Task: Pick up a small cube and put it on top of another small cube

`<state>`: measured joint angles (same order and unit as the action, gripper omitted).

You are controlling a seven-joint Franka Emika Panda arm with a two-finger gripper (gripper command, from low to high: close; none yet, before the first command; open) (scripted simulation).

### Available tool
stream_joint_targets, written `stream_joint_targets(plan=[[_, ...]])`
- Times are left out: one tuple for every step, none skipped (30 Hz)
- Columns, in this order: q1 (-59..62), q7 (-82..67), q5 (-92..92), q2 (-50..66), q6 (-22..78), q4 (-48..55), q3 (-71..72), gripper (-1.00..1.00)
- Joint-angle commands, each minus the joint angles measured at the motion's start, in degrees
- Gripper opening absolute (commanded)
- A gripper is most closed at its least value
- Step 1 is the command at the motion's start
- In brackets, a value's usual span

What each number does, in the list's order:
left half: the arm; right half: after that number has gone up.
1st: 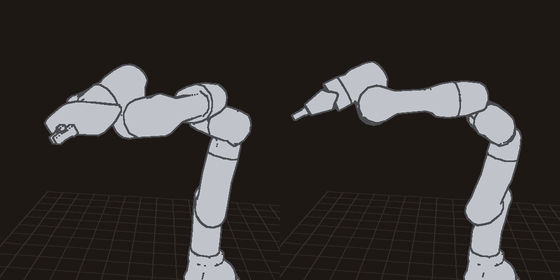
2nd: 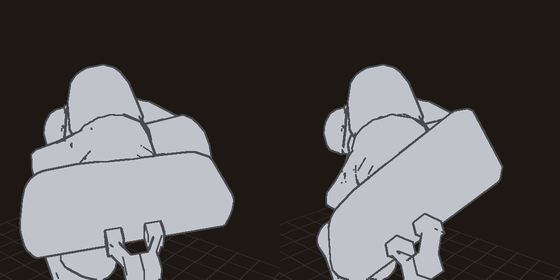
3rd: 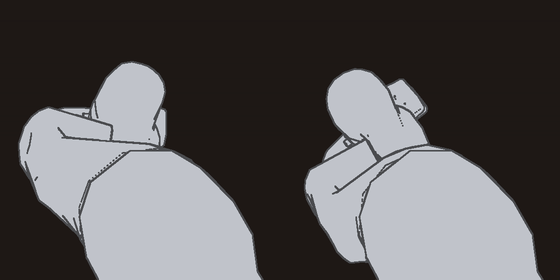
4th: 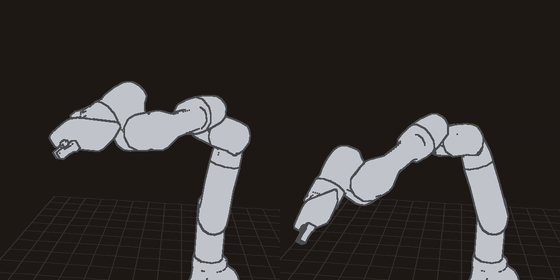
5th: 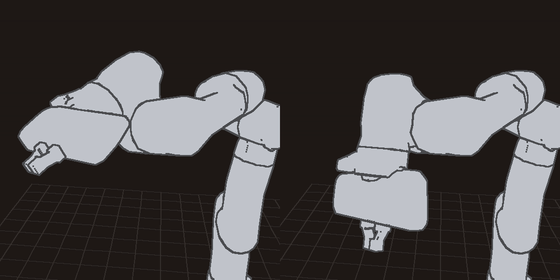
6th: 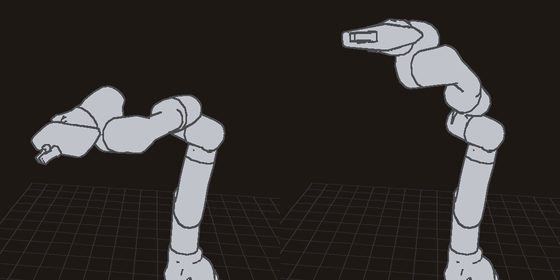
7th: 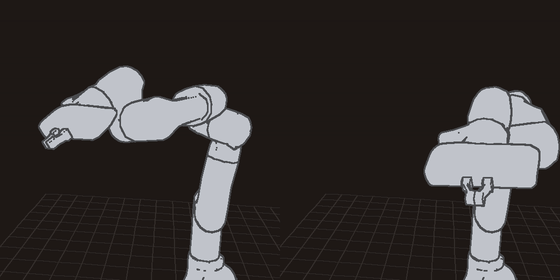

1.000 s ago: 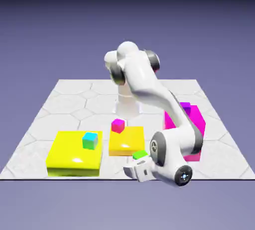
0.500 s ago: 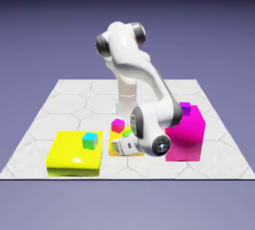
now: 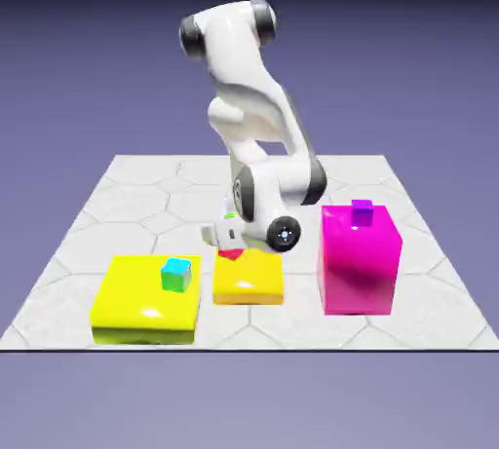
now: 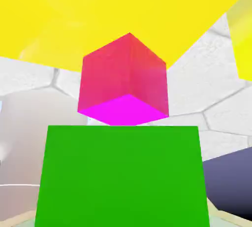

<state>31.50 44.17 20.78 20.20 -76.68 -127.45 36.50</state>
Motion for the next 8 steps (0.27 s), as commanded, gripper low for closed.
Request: stream_joint_targets(plan=[[0.47,0.24,0.63,-0.05,-1.98,-2.07,-0.31,-1.0],[0.95,0.5,1.17,-0.11,-3.97,-4.15,-0.62,-1.0],[1.42,0.76,1.7,-0.17,-5.95,-6.22,-0.93,-1.0],[1.89,1.02,2.23,-0.22,-7.94,-8.3,-1.24,-1.0],[1.97,1.06,2.32,-0.23,-8.27,-8.64,-1.29,-1.0],[1.97,1.06,2.32,-0.23,-8.27,-8.64,-1.29,1.0],[1.97,1.06,2.32,-0.23,-8.27,-8.64,-1.29,1.0],[1.5,0.8,1.79,-0.17,-6.28,-6.57,-0.98,1.0]])
